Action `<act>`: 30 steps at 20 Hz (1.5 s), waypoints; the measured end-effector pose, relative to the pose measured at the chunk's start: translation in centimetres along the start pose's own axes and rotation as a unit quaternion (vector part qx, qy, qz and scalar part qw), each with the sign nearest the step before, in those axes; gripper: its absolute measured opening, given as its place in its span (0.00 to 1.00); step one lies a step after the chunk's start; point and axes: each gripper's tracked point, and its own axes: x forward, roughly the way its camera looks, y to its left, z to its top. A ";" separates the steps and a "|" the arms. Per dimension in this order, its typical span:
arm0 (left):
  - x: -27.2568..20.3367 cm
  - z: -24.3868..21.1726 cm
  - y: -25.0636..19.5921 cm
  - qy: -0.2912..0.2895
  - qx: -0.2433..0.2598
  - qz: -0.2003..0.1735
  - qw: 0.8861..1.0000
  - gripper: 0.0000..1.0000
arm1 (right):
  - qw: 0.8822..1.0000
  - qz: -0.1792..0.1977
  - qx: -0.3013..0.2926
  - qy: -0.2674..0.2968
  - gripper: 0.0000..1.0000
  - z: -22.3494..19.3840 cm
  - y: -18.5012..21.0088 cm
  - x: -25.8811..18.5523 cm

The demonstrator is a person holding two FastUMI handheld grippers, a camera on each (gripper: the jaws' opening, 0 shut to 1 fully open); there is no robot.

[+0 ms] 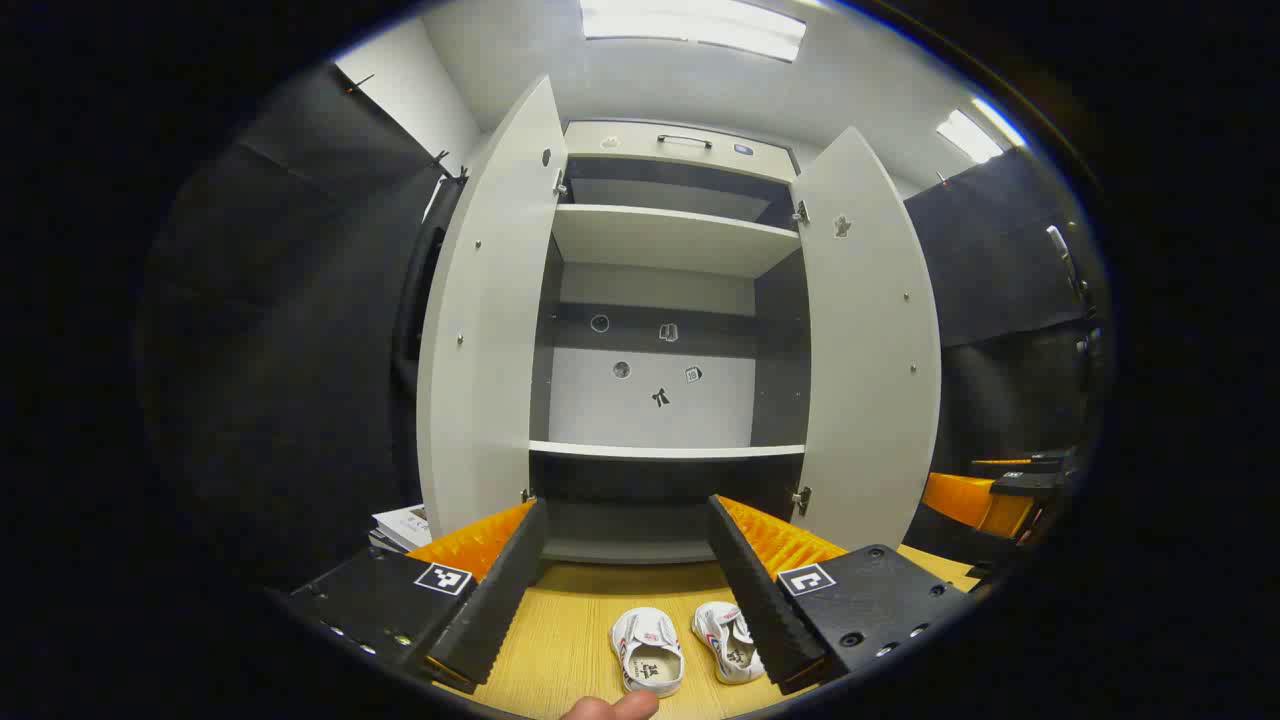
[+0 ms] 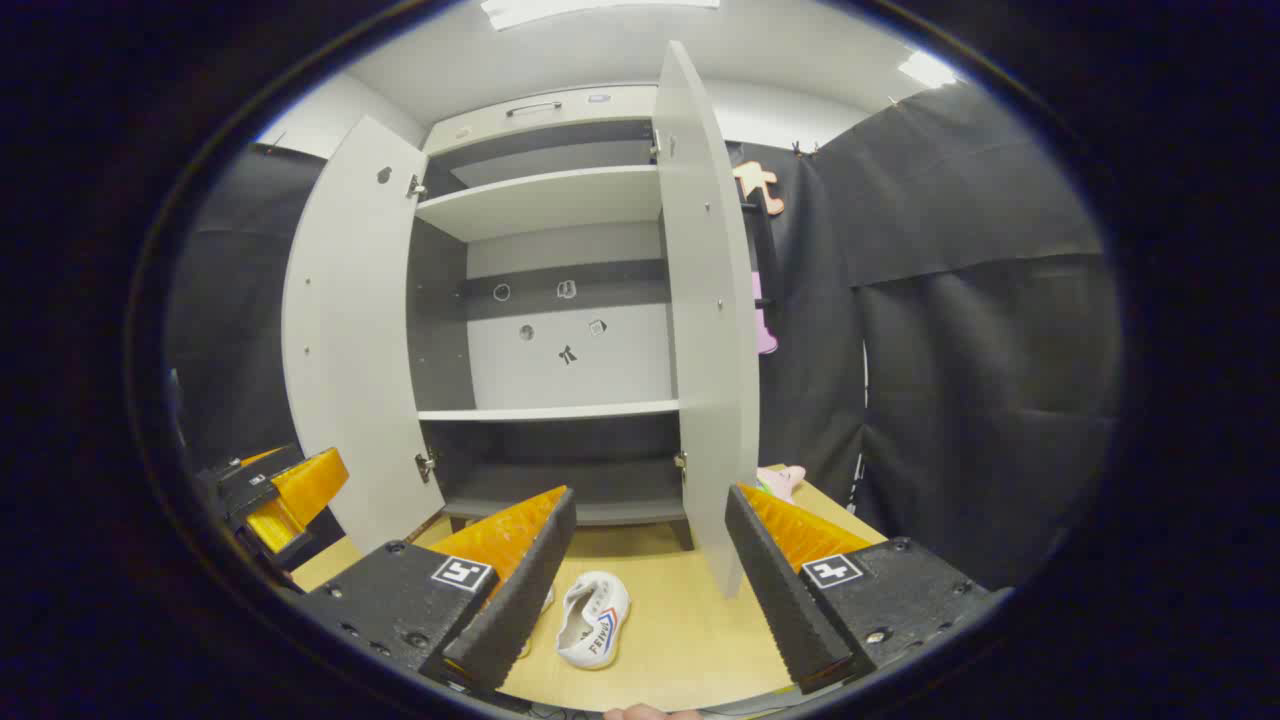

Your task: Grab one shoe with the right hand and put it into the shoe cabinet, grab the other shoe with the left hand and put it into the shoe cabinet; then close the right door with the right hand and the left door with the left hand.

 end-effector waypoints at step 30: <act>0.3 1.5 -1.2 -0.013 0.000 -0.023 1.000 0.95 | 1.000 0.012 -0.006 -0.026 0.98 0.8 1.7 -0.7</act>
